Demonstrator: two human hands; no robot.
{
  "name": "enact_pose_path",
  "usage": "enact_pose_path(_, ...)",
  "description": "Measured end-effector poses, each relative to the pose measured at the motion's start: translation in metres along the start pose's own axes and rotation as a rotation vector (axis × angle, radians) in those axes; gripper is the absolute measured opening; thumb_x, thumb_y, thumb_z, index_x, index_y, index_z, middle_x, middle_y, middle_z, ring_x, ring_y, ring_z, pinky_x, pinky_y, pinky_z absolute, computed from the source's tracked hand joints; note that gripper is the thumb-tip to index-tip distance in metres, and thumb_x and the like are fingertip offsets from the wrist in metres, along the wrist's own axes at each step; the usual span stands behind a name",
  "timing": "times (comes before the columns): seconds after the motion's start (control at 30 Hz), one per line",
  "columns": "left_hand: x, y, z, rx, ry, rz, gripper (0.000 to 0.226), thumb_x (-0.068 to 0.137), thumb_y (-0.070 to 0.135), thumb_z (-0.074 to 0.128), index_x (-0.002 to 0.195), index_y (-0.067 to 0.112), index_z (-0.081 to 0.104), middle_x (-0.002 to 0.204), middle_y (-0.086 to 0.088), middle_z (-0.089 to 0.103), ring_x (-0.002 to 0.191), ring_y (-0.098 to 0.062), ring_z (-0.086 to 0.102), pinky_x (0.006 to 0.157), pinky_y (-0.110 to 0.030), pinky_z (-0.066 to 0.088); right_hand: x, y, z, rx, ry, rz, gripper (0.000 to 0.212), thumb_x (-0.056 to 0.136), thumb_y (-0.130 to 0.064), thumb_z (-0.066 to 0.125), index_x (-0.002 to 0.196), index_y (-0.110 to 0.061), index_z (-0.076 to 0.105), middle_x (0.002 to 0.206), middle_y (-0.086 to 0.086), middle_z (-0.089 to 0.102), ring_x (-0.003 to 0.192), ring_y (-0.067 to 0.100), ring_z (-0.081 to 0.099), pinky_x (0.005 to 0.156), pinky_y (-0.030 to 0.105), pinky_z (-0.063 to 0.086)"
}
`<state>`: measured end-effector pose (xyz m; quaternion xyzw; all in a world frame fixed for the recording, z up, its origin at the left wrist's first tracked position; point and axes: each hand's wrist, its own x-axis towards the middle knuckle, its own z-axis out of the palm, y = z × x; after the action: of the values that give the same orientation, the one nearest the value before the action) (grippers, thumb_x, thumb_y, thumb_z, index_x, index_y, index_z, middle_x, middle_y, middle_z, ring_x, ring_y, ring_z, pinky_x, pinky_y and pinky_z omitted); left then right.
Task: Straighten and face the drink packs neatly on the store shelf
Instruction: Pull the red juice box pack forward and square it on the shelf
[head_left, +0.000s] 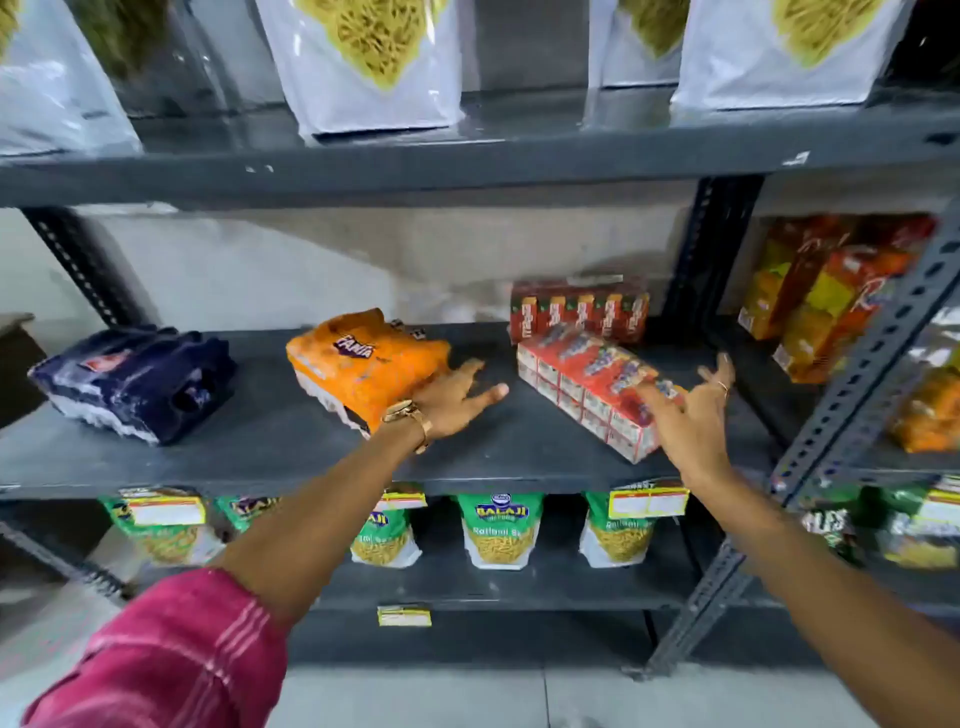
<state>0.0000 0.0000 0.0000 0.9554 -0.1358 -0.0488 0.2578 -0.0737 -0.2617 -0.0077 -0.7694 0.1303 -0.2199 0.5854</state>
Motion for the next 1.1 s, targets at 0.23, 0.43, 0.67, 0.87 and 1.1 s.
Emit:
enact_pose_path(0.23,0.094,0.056,0.005,-0.168,0.117,-0.057,0.045,0.096,0.036,0.045,0.127,0.003,0.049,0.128,-0.023,0.057,0.115,-0.038,0.055,0.088,-0.033,0.042,0.081,0.048,0.026,0.548,0.165,0.757,0.122,0.023,-0.090,0.066,0.119,-0.017,0.045,0.123,0.011,0.061,0.108,0.033,0.063,0.095,0.049,0.049)
enact_pose_path(0.43,0.172,0.094,0.055,-0.107,-0.015,-0.158,0.064,0.092,0.057,0.039,0.138,0.013,0.042,0.140,-0.013,0.049,0.112,-0.029,0.055,0.090,-0.030,0.042,0.077,0.074,0.030,0.176,0.229,0.464,0.063,0.074,-0.051,0.069,0.114,-0.004,0.058,0.109,0.019,0.068,0.098,0.036,0.065,0.088,0.048,0.052)
enact_pose_path(0.67,0.188,0.081,0.073,-0.087,0.237,-0.272,0.067,0.076,0.070,0.038,0.104,0.014,0.061,0.107,-0.011,0.069,0.094,-0.032,0.064,0.079,-0.040,0.052,0.080,0.071,0.031,0.313,0.223,0.343,0.024,0.075,-0.029,0.076,0.088,-0.018,0.058,0.097,0.010,0.069,0.090,0.029,0.068,0.085,0.053,0.055)
enact_pose_path(0.87,0.169,0.063,0.064,-1.020,0.472,-0.157,0.028,0.072,0.042,0.060,0.089,0.022,0.050,0.091,-0.008,0.065,0.084,-0.025,0.064,0.079,-0.042,0.052,0.066,0.058,0.031,-0.035,0.078,-0.307,0.030,0.077,-0.046,0.067,0.093,-0.021,0.060,0.108,0.012,0.062,0.116,0.026,0.054,0.102,0.052,0.040)
enact_pose_path(1.1,0.155,0.039,0.034,-1.079,0.330,-0.118,0.017,0.069,0.006,0.069,0.073,0.012,0.053,0.072,-0.004,0.062,0.066,-0.011,0.065,0.066,-0.026,0.047,0.044,0.053,0.029,0.081,0.051,-0.162,0.086,0.053,-0.039,0.087,0.125,-0.022,0.043,0.139,0.002,0.036,0.133,0.012,0.037,0.109,0.023,0.035)
